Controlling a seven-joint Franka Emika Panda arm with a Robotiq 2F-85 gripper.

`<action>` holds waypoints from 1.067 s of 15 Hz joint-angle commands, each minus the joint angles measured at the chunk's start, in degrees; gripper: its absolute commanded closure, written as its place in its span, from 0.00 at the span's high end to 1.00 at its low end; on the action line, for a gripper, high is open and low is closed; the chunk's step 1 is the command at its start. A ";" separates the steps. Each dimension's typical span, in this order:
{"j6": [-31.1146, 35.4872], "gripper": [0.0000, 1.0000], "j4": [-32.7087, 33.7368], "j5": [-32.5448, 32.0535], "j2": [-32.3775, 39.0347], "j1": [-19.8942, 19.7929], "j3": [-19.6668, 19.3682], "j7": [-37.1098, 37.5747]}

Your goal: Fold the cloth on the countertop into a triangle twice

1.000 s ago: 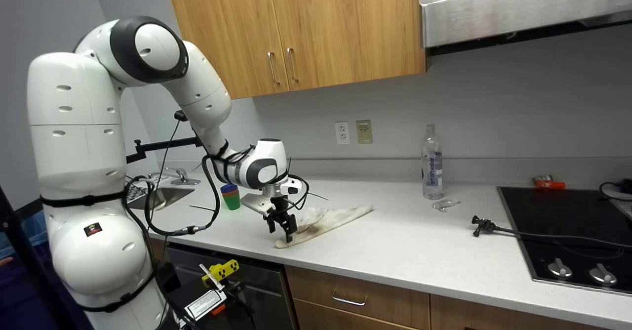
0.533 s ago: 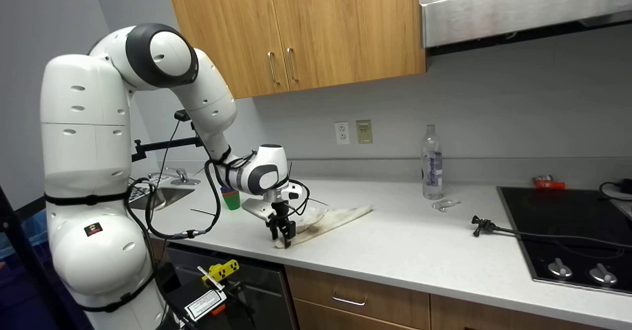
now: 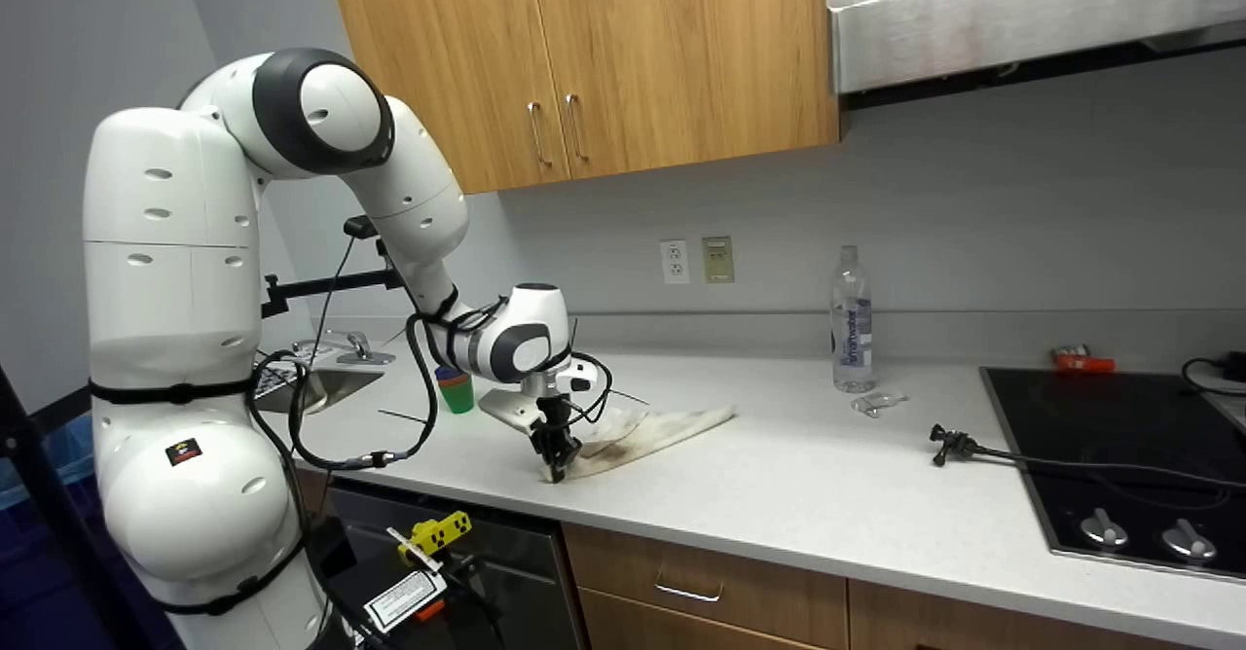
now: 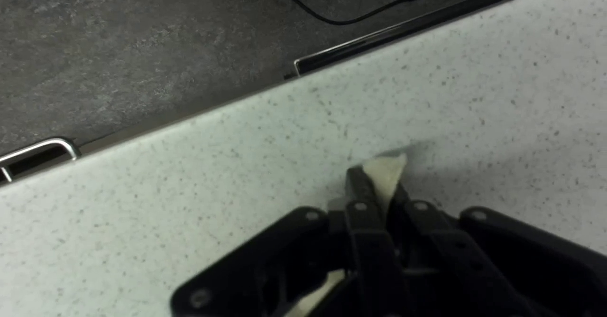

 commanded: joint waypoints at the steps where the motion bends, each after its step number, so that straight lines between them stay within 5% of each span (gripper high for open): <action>1: -3.91 0.00 -0.68 4.49 -1.57 -2.35 2.74 -4.43; 11: -22.26 0.01 2.30 14.09 -9.22 -5.40 4.14 -19.59; 16: -22.66 0.01 11.01 8.44 -5.66 -5.16 -0.02 -18.09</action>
